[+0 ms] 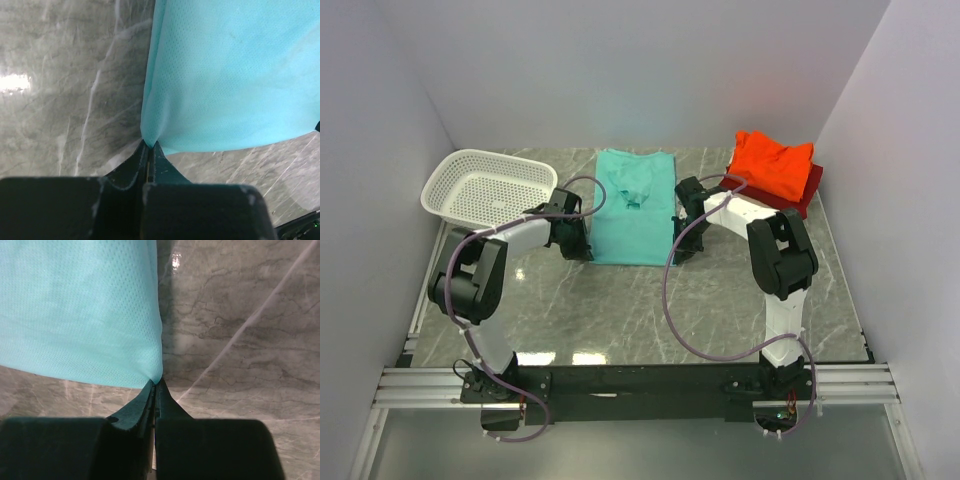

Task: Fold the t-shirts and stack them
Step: Fold the tshirt

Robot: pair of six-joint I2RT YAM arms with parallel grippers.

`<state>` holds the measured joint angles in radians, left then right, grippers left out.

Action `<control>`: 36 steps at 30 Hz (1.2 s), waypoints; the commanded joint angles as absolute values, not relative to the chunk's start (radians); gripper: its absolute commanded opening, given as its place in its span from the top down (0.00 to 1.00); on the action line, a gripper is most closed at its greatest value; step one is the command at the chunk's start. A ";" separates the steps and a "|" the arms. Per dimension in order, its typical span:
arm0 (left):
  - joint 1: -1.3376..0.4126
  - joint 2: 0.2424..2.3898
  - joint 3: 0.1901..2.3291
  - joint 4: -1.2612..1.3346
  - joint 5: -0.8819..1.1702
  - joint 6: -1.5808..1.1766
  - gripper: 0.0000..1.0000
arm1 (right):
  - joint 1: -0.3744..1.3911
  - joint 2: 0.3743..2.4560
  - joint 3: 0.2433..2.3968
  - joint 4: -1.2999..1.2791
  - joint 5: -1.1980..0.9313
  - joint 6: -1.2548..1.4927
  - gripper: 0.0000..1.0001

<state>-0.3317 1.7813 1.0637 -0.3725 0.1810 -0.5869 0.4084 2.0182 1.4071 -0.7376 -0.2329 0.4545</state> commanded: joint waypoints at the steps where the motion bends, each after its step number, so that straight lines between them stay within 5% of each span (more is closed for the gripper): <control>1: -0.334 1.723 1.052 -0.426 0.126 -0.560 1.00 | 0.410 1.962 1.442 -0.792 -0.175 0.446 1.00; 36: -0.532 1.166 0.942 -0.808 0.248 -0.827 1.00 | 0.482 1.378 1.253 -1.118 -0.170 0.497 1.00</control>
<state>-0.5156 1.2186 0.9539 -0.7338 0.2249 -0.7483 0.4675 1.4658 1.2541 -1.0286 -0.2028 0.4782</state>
